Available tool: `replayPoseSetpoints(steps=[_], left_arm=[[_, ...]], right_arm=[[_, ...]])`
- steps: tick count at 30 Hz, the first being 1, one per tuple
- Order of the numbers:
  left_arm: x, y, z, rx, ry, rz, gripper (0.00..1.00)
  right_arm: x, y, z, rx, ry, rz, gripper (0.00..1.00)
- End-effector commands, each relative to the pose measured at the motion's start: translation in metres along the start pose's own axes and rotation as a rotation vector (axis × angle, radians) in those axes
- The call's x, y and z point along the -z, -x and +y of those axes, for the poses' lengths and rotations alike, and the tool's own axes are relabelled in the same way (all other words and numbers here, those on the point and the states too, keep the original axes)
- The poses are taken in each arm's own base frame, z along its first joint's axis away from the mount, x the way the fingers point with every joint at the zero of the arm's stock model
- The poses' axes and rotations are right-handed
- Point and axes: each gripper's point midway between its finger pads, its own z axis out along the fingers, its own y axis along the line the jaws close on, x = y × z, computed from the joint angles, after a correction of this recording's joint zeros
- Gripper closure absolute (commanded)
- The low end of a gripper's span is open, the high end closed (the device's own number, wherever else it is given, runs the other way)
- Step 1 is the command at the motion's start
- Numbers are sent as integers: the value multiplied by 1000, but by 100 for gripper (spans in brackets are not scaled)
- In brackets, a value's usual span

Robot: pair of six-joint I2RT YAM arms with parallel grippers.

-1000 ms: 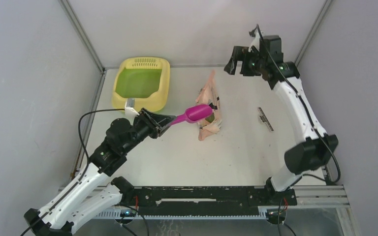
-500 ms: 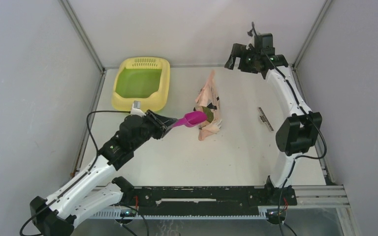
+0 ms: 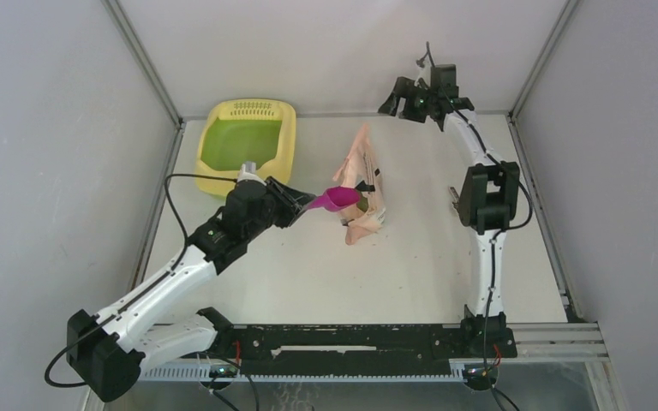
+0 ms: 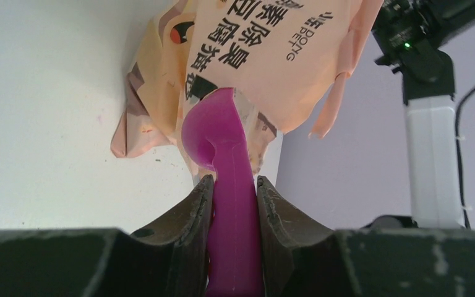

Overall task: Fill the litter box with clean litter
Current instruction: 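Scoop the cat litter from the cat litter bag.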

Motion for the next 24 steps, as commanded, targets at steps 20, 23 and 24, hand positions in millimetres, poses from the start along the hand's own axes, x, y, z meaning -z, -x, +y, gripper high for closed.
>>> replayPoseSetpoints(steps=[20, 23, 24], left_arm=[[-50, 23, -21, -176, 33, 48, 100], [-48, 24, -24, -215, 39, 59, 100], [-47, 23, -25, -223, 39, 66, 100]], right_arm=[[15, -177, 23, -13, 300, 335, 35], [42, -205, 6, -43, 224, 358, 36], [49, -210, -1, -55, 194, 362, 36]])
